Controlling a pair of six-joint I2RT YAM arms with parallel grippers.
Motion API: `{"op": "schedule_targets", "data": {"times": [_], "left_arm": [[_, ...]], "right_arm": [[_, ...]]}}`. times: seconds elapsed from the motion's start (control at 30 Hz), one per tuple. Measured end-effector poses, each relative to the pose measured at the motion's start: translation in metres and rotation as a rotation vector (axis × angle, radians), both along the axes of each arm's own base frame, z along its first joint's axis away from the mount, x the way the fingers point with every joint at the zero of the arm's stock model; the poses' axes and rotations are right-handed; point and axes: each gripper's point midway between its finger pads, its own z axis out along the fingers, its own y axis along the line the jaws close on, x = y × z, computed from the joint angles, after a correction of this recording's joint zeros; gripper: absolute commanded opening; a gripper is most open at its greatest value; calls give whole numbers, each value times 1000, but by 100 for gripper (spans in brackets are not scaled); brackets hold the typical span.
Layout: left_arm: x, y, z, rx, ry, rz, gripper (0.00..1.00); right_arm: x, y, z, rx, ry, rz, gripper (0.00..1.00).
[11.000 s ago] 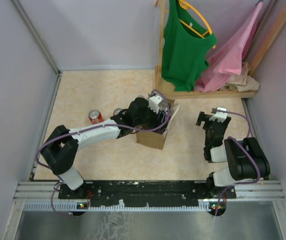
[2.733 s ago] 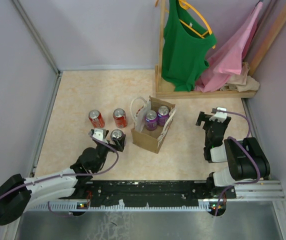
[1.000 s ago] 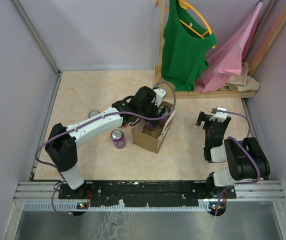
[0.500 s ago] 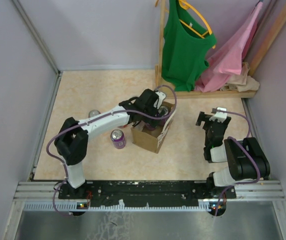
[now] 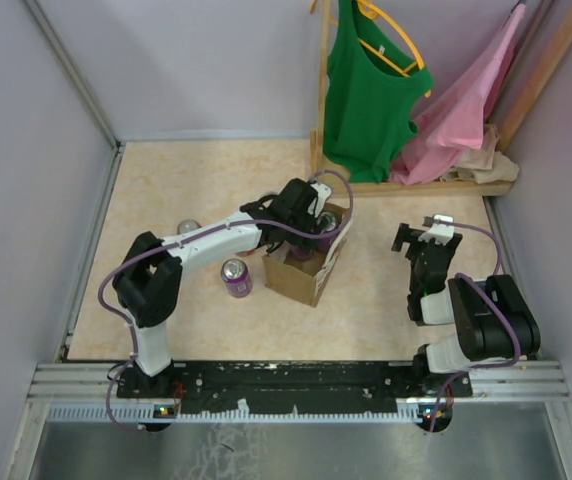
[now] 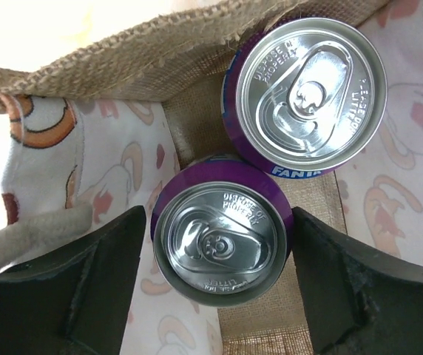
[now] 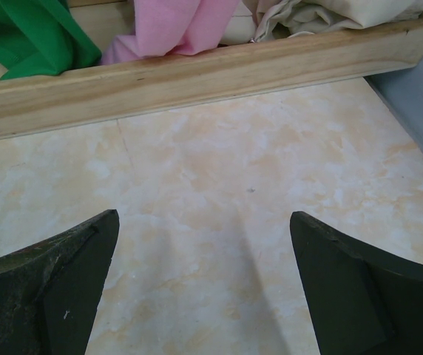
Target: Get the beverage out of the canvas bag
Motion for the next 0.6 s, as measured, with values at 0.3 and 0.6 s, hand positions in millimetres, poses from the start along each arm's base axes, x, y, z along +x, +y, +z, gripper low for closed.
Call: {"op": "schedule_targets", "data": {"times": [0.3,0.6], "left_arm": [[1,-5,-6,-27,11,-1,0],[-2,-9,-3,-49,22,-24,0]], "right_arm": [[0,0,0,0,0,0,99],[0,0,0,0,0,0,99]]}}
